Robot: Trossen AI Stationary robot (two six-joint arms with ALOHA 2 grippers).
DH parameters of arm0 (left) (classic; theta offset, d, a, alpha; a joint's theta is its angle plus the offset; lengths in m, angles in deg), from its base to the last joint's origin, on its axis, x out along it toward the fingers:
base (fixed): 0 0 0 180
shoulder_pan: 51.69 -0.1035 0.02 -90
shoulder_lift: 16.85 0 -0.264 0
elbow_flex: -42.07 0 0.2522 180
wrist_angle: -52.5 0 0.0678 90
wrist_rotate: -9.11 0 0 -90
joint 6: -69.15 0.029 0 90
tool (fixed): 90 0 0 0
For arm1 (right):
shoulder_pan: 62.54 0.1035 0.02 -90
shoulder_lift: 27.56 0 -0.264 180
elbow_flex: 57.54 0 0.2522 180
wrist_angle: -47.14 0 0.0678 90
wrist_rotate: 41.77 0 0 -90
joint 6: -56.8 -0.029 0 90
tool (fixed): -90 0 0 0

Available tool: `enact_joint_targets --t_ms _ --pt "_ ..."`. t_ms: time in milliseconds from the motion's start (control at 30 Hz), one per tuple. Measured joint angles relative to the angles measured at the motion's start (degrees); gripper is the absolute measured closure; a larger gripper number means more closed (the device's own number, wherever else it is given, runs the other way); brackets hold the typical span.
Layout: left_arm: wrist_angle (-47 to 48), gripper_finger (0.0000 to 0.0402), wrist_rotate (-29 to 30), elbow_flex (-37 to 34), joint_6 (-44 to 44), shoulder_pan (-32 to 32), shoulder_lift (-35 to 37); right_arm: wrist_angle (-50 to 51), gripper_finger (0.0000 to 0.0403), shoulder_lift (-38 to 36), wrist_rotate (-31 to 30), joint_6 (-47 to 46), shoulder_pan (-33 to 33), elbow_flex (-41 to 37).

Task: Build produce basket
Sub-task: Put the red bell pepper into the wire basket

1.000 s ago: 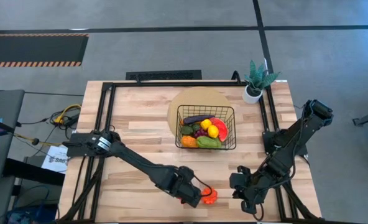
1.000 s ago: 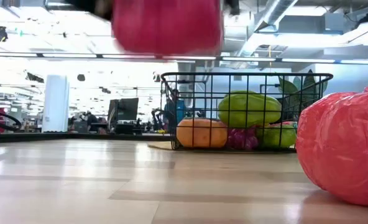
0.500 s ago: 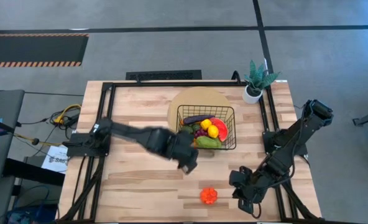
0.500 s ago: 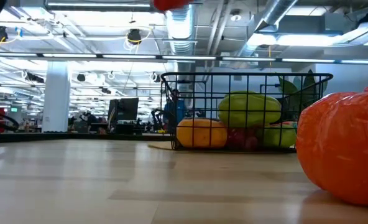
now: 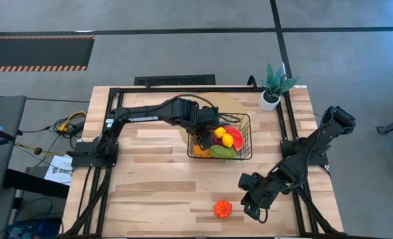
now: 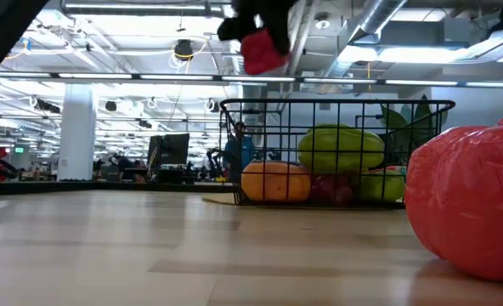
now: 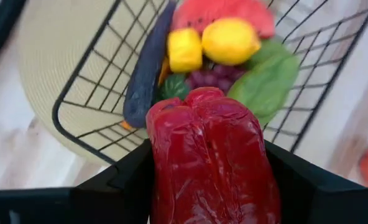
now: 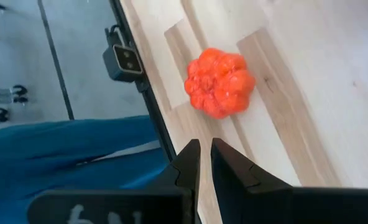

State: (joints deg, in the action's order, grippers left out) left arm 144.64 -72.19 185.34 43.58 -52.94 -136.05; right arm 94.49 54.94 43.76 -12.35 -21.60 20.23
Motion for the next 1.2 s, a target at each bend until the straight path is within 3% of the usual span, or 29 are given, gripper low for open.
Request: enact_joint_targets --t_ms 367,733,1200 --pt "-10.35 0.0186 -6.09 -13.44 7.01 -3.64 -0.07 -1.36 0.034 0.0 -0.02 -1.39 -2.34 0.0" --pt "-21.3 0.0186 -9.68 -22.55 7.52 -4.52 0.02 -2.73 0.034 0.0 -0.09 -1.36 -2.83 0.0" --pt "-24.81 0.0186 -13.39 -24.39 6.44 -4.64 -2.77 -2.82 0.034 0.0 -0.08 -1.39 -2.79 0.0"
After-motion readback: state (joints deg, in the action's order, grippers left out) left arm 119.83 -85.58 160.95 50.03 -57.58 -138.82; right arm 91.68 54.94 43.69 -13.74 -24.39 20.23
